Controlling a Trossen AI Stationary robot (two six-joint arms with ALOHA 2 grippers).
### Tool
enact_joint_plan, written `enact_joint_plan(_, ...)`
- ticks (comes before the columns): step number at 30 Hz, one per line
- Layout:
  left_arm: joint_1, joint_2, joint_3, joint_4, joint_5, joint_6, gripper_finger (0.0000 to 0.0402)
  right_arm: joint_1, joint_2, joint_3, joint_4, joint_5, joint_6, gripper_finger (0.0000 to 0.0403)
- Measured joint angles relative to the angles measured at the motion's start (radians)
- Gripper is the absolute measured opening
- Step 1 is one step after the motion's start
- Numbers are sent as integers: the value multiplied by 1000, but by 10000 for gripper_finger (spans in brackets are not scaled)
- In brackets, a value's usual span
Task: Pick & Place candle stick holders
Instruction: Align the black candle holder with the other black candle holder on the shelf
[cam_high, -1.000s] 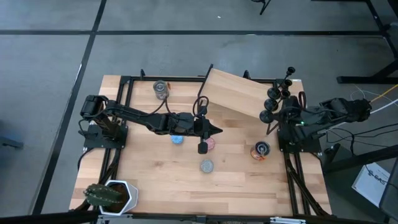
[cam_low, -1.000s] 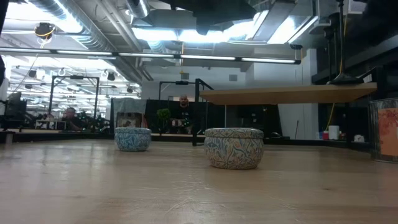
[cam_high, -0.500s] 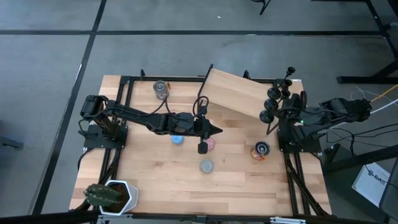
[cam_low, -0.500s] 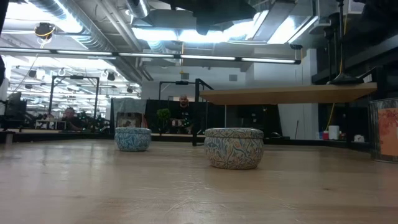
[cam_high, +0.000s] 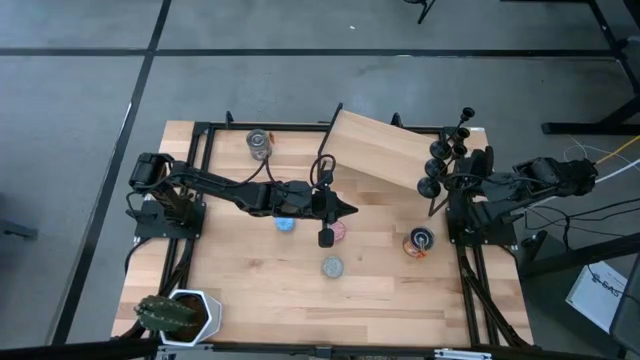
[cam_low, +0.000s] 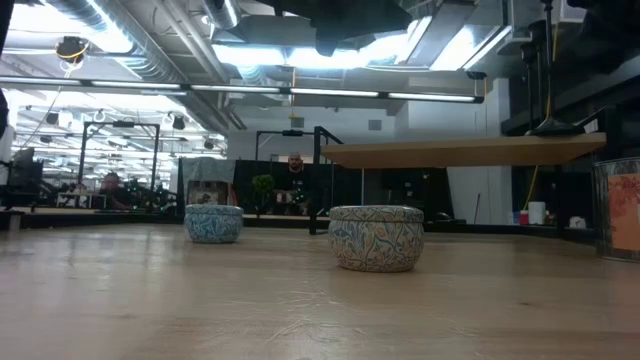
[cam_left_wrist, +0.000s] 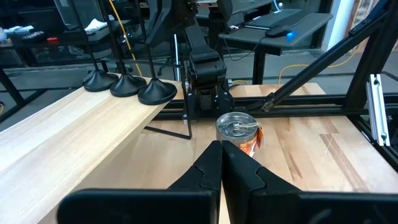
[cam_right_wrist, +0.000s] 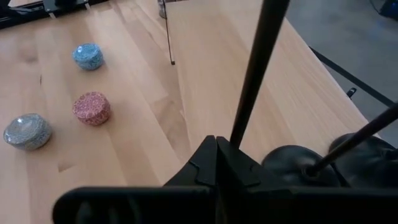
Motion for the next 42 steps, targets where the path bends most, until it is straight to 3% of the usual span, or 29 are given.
enact_joint_plan(36,0,0,0,0,0,-3,7,-1,0,0,-11,22,2,5)
enact_joint_plan(42,0,0,0,0,0,-3,4,-1,0,0,-3,-35,-11,5)
